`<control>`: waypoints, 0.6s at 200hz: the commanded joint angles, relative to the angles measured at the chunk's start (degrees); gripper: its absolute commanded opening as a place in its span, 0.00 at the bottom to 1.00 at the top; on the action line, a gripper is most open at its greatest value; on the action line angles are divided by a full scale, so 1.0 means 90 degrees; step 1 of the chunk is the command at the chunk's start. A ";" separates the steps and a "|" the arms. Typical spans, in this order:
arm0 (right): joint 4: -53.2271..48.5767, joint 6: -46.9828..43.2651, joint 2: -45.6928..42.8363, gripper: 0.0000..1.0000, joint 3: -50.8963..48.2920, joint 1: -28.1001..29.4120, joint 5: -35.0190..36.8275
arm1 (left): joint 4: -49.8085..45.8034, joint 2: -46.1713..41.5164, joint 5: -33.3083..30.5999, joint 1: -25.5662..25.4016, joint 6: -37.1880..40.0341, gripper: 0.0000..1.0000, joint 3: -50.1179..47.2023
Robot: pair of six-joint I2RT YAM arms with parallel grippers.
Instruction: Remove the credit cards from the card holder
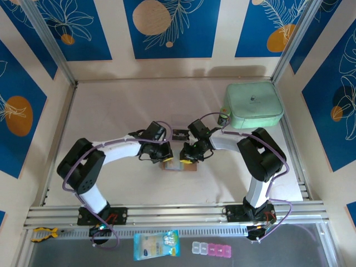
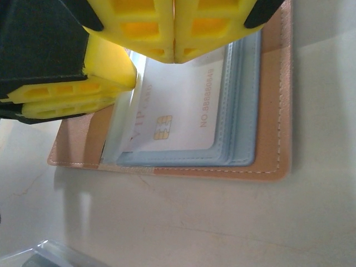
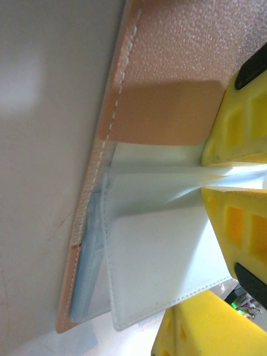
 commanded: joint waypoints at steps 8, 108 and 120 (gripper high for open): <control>-0.0098 0.0073 -0.0109 0.18 -0.0152 -0.0046 -0.0037 | -0.0340 0.0214 0.0126 -0.0102 0.0142 0.09 0.0230; -0.0279 0.0037 -0.0379 0.26 -0.0060 -0.0061 0.0075 | -0.0262 0.0239 0.0346 -0.0185 0.0169 0.10 0.0476; -0.0376 0.0005 -0.0456 0.26 -0.0028 -0.0070 0.0134 | -0.0290 0.0235 0.0361 -0.0190 0.0167 0.11 0.0530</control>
